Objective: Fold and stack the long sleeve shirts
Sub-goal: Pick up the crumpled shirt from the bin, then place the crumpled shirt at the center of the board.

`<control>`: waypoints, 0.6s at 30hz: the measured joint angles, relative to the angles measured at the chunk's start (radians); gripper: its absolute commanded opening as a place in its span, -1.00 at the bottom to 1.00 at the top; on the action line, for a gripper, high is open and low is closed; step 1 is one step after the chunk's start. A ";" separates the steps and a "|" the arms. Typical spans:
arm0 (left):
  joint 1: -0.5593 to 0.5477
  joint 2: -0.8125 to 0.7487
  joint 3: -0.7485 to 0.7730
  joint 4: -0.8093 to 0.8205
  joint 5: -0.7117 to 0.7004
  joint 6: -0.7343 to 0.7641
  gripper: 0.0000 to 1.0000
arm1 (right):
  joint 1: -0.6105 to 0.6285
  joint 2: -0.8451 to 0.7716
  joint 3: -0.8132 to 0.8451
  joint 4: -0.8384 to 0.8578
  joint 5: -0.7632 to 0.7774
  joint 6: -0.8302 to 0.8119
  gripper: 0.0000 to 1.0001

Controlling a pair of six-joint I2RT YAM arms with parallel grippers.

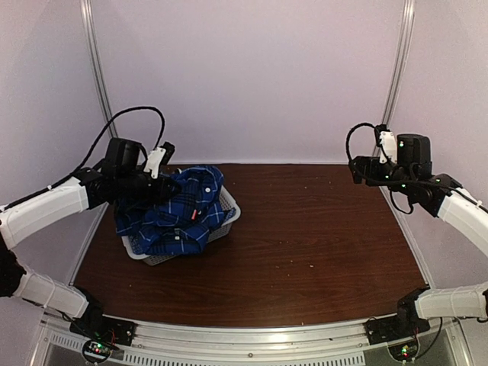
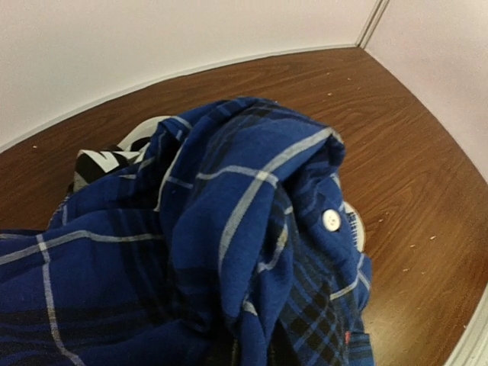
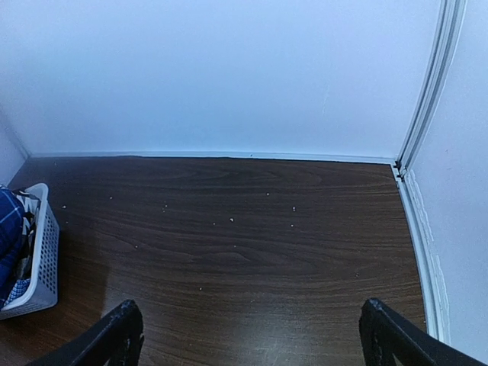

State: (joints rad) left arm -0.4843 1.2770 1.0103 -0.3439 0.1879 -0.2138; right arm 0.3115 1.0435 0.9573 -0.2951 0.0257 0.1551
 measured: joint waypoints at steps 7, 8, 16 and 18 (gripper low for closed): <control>-0.094 0.039 0.124 0.087 0.144 -0.086 -1.00 | 0.001 -0.002 0.000 0.001 -0.073 0.005 1.00; -0.113 0.063 0.170 0.099 0.160 -0.099 -1.00 | 0.003 -0.002 0.001 0.002 -0.093 0.005 0.99; -0.274 0.428 0.769 0.224 0.310 -0.183 -1.00 | 0.026 0.021 0.054 0.000 -0.252 0.014 1.00; -0.308 0.519 0.907 0.243 0.344 -0.202 -1.00 | 0.027 0.016 0.079 -0.011 -0.249 0.028 1.00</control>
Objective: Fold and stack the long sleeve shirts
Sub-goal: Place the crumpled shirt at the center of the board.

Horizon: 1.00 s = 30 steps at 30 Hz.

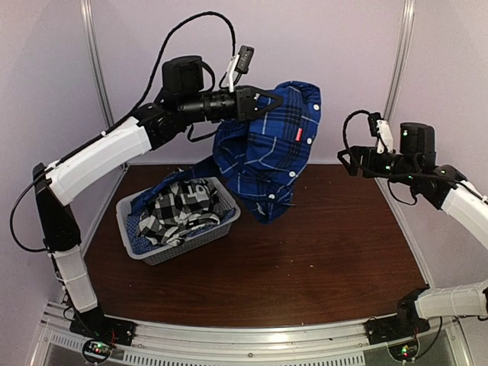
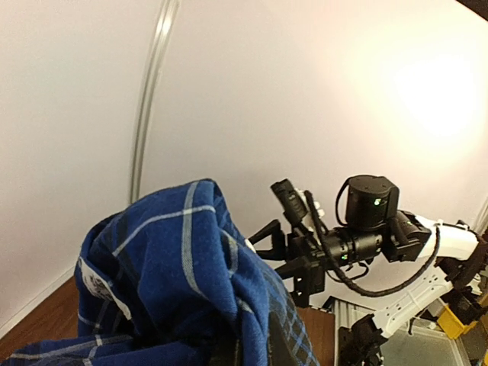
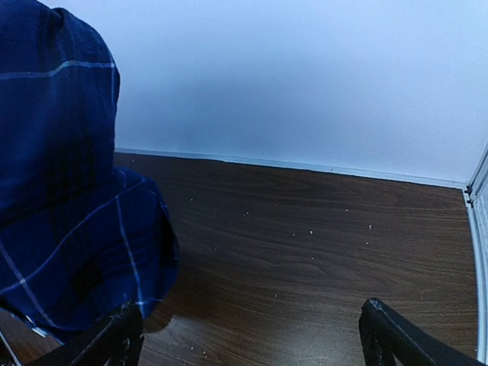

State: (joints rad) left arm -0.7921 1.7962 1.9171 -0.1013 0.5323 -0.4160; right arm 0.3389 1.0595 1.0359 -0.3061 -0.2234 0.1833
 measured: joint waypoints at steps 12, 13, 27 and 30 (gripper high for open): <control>-0.058 0.250 0.252 0.045 0.100 -0.091 -1.00 | 0.000 -0.158 0.152 -0.142 0.395 0.042 1.00; -0.058 0.267 0.264 0.048 0.104 -0.098 -1.00 | 0.000 -0.169 0.152 -0.148 0.411 0.041 1.00; -0.116 0.502 0.329 -0.001 0.217 -0.103 -0.17 | 0.000 -0.101 0.175 -0.222 0.433 0.021 1.00; -0.127 0.510 0.301 -0.075 0.201 -0.042 0.20 | 0.000 -0.086 0.177 -0.221 0.421 0.021 1.00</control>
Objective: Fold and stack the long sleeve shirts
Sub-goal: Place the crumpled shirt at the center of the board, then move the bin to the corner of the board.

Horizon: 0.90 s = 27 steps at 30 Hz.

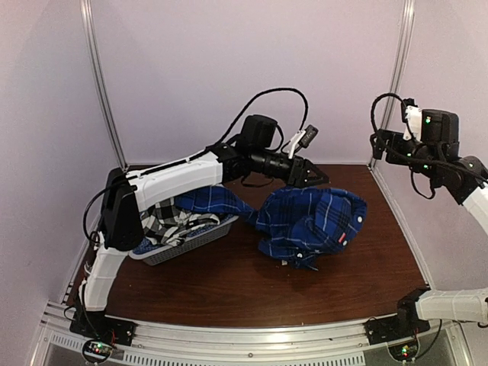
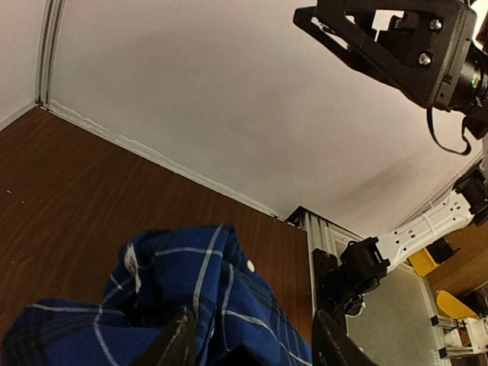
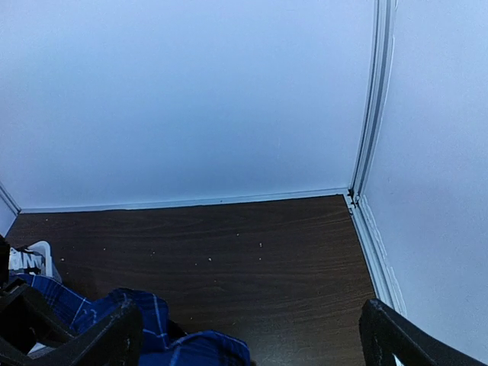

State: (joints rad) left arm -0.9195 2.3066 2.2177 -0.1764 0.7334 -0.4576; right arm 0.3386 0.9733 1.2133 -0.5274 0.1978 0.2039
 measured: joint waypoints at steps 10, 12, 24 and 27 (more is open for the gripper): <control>0.038 -0.284 -0.405 -0.124 -0.300 0.173 0.84 | 0.002 0.074 -0.051 0.025 -0.181 -0.021 1.00; 0.059 -0.402 -0.511 -0.132 -0.395 0.182 0.85 | 0.018 0.094 -0.085 0.047 -0.251 -0.021 1.00; 0.220 -0.911 -1.001 -0.176 -0.768 0.161 0.84 | 0.397 0.494 -0.139 0.161 -0.380 -0.100 0.99; 0.212 -0.955 -1.107 -0.213 -0.776 0.145 0.83 | 0.451 0.601 -0.089 0.165 -0.398 -0.136 1.00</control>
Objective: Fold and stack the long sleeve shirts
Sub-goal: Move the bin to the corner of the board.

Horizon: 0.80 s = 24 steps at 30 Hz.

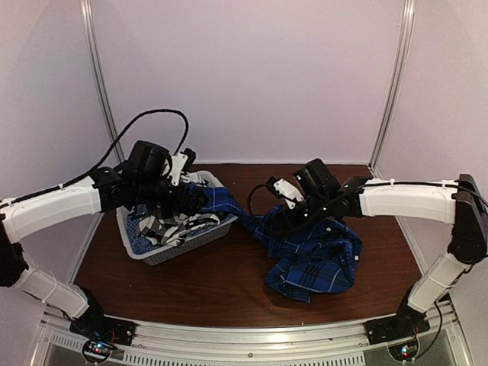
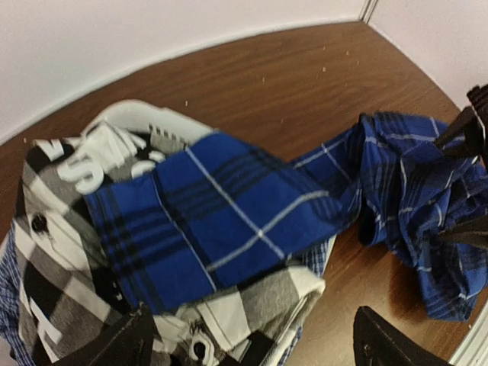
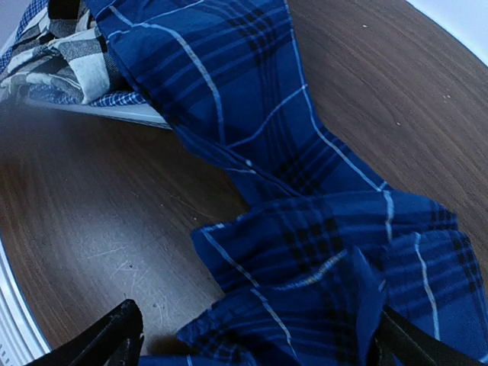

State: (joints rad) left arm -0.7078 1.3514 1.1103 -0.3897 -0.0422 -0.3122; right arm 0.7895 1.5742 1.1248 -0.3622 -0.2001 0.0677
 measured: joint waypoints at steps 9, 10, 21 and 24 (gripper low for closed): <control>-0.113 -0.054 -0.189 -0.050 -0.046 -0.061 0.83 | 0.048 0.294 0.216 0.019 0.003 -0.096 0.67; -0.128 -0.052 -0.189 -0.051 -0.058 -0.065 0.82 | 0.048 0.313 0.228 0.020 0.006 -0.105 0.56; -0.188 0.124 -0.147 -0.121 -0.293 -0.106 0.77 | -0.021 0.406 0.293 0.030 0.059 -0.051 -0.74; -0.190 0.157 -0.126 -0.138 -0.352 -0.123 0.75 | -0.085 0.346 0.245 0.053 0.077 -0.007 -1.00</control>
State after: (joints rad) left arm -0.8982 1.5082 0.9840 -0.5274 -0.3943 -0.4355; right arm 0.7048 1.9202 1.3701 -0.3096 -0.1230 0.0605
